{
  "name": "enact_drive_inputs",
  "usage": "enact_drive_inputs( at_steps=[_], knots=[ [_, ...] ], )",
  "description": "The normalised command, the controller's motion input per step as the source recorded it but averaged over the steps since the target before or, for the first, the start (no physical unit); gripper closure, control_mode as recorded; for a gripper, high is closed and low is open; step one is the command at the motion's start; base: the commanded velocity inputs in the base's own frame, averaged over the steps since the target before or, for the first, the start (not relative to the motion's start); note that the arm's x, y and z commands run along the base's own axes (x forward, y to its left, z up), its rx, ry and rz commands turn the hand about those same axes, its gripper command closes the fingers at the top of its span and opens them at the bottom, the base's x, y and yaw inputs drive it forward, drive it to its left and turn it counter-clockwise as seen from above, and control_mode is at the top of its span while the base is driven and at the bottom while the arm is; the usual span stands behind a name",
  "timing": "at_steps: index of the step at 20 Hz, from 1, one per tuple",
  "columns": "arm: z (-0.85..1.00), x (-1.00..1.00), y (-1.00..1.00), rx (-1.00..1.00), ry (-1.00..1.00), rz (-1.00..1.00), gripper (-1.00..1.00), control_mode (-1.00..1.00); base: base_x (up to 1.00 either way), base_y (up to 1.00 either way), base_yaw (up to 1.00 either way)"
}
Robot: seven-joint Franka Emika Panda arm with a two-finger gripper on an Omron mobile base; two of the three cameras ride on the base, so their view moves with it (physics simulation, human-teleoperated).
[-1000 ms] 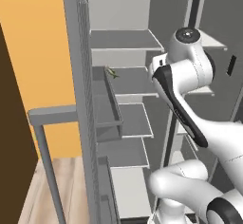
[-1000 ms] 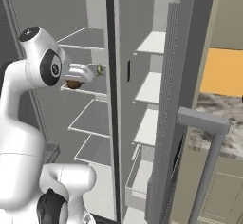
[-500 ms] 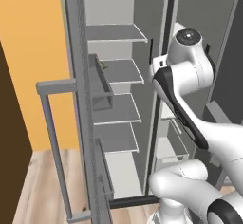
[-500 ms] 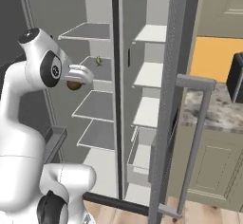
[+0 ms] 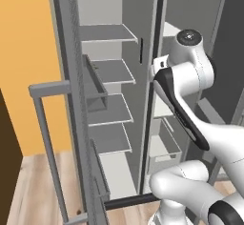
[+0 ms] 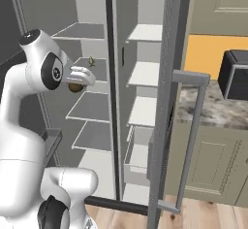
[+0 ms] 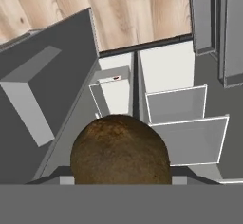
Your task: Take the bell pepper and kiwi from the fridge shelf and place them in the freezer drawer to begin freezing them.
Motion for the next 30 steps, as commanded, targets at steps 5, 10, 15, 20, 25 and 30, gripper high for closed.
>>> enact_drive_inputs(
  at_steps=[5, 10, 15, 20, 25, 30],
  knots=[
    [0.00, 0.00, 0.00, 0.00, 0.00, 0.00, 1.00, 1.00, 0.13, 0.00, -0.14],
    [0.00, 0.00, 0.00, 0.00, 0.00, 0.00, 1.00, 1.00, 0.38, 0.02, -0.11],
    [0.00, 0.00, 0.00, 0.00, 0.00, 0.00, 1.00, 1.00, 0.33, 0.06, -0.11],
    [-0.10, 0.01, 0.00, 0.00, 0.04, -0.01, 1.00, -1.00, 0.04, 0.01, -0.06],
    [-0.62, 0.36, -0.07, 0.03, 0.26, -0.01, 1.00, -1.00, 0.00, 0.00, 0.00],
    [-0.72, 0.43, -0.02, 0.01, 0.28, -0.01, 1.00, -1.00, 0.00, 0.00, 0.00]
  ],
)
